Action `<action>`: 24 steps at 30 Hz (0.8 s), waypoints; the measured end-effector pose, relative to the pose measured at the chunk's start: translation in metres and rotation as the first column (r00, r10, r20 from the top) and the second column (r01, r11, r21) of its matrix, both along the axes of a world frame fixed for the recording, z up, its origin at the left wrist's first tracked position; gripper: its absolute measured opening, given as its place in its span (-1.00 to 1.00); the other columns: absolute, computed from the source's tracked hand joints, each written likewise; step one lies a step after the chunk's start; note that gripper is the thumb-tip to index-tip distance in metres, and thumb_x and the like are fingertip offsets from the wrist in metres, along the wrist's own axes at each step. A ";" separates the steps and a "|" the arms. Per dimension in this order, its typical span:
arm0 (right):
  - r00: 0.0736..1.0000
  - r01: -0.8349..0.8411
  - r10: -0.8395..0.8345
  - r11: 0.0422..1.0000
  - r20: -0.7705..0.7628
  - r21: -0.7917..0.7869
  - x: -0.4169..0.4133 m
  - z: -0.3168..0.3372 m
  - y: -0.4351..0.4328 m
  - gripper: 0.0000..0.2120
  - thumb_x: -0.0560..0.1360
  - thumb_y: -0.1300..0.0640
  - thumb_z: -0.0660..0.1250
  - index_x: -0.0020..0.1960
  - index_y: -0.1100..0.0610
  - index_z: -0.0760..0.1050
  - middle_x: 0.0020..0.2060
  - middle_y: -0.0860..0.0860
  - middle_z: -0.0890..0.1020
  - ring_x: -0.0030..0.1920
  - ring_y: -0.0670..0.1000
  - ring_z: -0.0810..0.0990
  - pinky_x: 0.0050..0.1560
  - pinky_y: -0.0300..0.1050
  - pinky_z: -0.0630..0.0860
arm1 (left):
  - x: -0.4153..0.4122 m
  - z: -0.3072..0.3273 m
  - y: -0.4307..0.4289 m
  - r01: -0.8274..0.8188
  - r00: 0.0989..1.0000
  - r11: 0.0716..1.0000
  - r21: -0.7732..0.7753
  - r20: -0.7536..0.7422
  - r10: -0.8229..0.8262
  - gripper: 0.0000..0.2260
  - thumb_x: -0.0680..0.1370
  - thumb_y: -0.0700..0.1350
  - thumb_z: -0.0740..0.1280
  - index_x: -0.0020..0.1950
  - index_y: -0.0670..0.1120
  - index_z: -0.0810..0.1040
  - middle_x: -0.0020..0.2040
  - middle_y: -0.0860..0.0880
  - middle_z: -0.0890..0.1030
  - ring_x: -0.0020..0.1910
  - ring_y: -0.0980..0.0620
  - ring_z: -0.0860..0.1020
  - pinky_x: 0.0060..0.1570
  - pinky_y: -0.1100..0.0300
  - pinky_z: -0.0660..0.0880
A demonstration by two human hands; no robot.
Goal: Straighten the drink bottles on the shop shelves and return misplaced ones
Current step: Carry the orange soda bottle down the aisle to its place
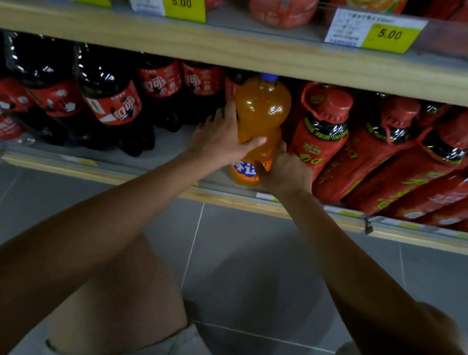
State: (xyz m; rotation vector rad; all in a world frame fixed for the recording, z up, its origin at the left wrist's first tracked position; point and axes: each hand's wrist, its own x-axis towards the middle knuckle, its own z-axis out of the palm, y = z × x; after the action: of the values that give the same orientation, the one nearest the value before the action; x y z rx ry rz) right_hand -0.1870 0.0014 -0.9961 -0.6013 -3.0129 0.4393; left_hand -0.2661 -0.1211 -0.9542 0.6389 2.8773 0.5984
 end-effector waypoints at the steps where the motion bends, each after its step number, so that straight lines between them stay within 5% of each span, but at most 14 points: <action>1: 1.000 0.029 -0.029 0.998 -0.010 -0.048 -0.003 -0.002 -0.001 -0.40 0.49 -0.16 0.27 0.34 0.22 0.25 0.13 0.17 0.56 0.09 0.21 0.57 -0.11 -0.02 0.44 | -0.005 -0.002 0.003 -0.017 0.999 0.996 0.089 0.046 0.013 -0.06 0.40 0.34 0.30 0.54 -0.07 -0.12 0.46 -0.13 0.27 0.38 -0.20 0.32 0.25 -0.10 0.33; 4: 0.994 0.089 -0.100 0.972 -0.043 -0.219 -0.012 -0.010 -0.006 -0.23 0.45 -0.16 0.33 0.45 0.22 0.11 0.22 0.20 0.49 0.17 0.23 0.53 0.01 0.05 0.47 | -0.021 -0.010 0.012 -0.036 0.978 0.913 0.406 0.204 -0.053 0.00 0.38 0.18 0.46 0.53 -0.08 -0.14 0.46 -0.10 0.28 0.39 -0.09 0.34 0.32 0.03 0.34; 7: 0.981 0.124 -0.174 0.903 -0.086 -0.412 -0.024 -0.013 -0.010 -0.17 0.41 -0.13 0.41 0.45 0.21 0.08 0.24 0.24 0.45 0.22 0.27 0.48 0.09 0.09 0.44 | -0.029 -0.018 0.016 -0.043 0.953 0.830 0.556 0.272 -0.133 0.03 0.36 -0.01 0.53 0.53 -0.08 -0.18 0.46 -0.08 0.27 0.37 0.04 0.34 0.23 0.29 0.27; 13: 0.952 0.060 -0.222 0.809 -0.210 -0.585 -0.033 -0.018 -0.012 -0.15 0.35 -0.05 0.50 0.47 0.15 0.13 0.24 0.24 0.44 0.22 0.25 0.46 0.17 0.13 0.47 | -0.031 -0.031 0.007 -0.043 0.968 0.762 0.646 0.215 -0.127 -0.05 0.28 -0.02 0.58 0.48 -0.03 0.06 0.27 0.02 0.42 0.20 0.10 0.42 0.15 0.30 0.34; 19: 0.958 -0.095 -0.105 0.760 -0.266 -0.643 -0.034 -0.013 -0.024 -0.03 0.26 0.09 0.58 0.50 0.12 0.10 0.32 0.17 0.31 0.32 0.16 0.36 0.29 0.11 0.38 | -0.018 -0.043 -0.028 -0.074 0.982 0.717 0.693 0.176 -0.068 -0.11 0.21 -0.04 0.61 0.39 -0.05 0.17 0.09 0.27 0.41 0.02 0.42 0.45 -0.09 0.62 0.33; 24: 0.950 -0.158 -0.089 0.694 -0.301 -0.703 -0.024 -0.008 -0.030 -0.12 0.22 0.17 0.60 0.43 0.06 0.26 0.29 0.09 0.42 0.25 0.07 0.46 0.26 0.10 0.44 | 0.009 -0.036 -0.040 -0.135 0.981 0.709 0.692 0.194 -0.002 -0.09 0.20 -0.04 0.62 0.39 -0.04 0.16 0.14 0.15 0.41 0.09 0.19 0.46 -0.09 0.54 0.35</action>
State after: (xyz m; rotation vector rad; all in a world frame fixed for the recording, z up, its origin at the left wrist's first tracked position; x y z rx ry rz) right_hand -0.2107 -0.0285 -1.0037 -0.4229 -2.4516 1.5993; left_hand -0.2573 -0.1614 -0.9907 0.5085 2.4346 1.7142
